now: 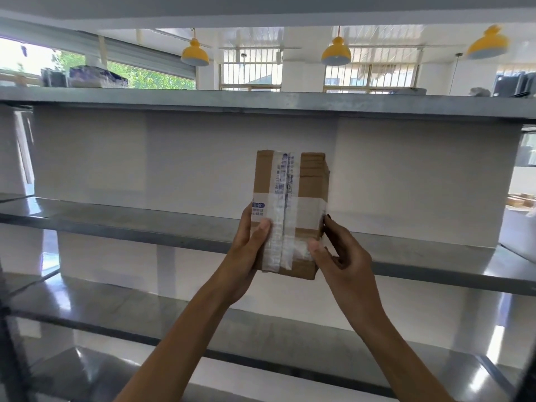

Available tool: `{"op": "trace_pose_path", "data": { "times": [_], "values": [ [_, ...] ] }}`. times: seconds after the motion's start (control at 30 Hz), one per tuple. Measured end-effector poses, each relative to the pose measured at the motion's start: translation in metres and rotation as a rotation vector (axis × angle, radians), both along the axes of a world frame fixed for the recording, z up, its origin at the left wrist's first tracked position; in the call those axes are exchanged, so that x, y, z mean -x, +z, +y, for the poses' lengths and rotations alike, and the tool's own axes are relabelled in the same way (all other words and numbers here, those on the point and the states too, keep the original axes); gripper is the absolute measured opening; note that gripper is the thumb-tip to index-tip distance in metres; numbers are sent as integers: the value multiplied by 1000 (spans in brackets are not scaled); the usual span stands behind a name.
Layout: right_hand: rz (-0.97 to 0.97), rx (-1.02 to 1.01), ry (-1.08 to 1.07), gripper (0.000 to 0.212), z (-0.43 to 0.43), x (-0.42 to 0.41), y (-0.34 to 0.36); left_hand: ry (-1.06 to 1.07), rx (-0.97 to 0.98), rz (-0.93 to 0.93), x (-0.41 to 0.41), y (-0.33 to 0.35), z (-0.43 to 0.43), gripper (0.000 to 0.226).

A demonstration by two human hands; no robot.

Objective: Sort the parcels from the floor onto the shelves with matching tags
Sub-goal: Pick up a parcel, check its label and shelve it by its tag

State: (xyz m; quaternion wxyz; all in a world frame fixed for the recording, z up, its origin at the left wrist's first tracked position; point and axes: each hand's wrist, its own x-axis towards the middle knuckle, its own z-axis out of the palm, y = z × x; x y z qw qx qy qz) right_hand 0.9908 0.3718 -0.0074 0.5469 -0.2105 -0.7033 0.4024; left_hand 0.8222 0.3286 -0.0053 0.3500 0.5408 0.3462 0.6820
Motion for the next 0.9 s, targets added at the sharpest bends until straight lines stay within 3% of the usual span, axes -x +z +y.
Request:
{"op": "trace_pose_path", "data": {
  "times": [0.1,0.3,0.43,0.6,0.73,0.9],
  "values": [
    [13,-38,-32,51,0,0,4,8,-23,-14,2,-7,3,52],
    [-11,-8,29,43,-4,0,11,69,8,-35,12,-11,4,41],
    [-9,-22,42,44,-12,0,16,121,53,23,17,-21,9,84],
    [-40,-46,35,40,-14,-3,19,125,137,-27,20,-20,16,98],
    [8,-87,-71,42,-11,-3,13,173,134,30,18,-20,16,77],
    [-42,-431,-312,50,-11,1,-2,259,145,-4,3,-8,13,81]
  ]
}}
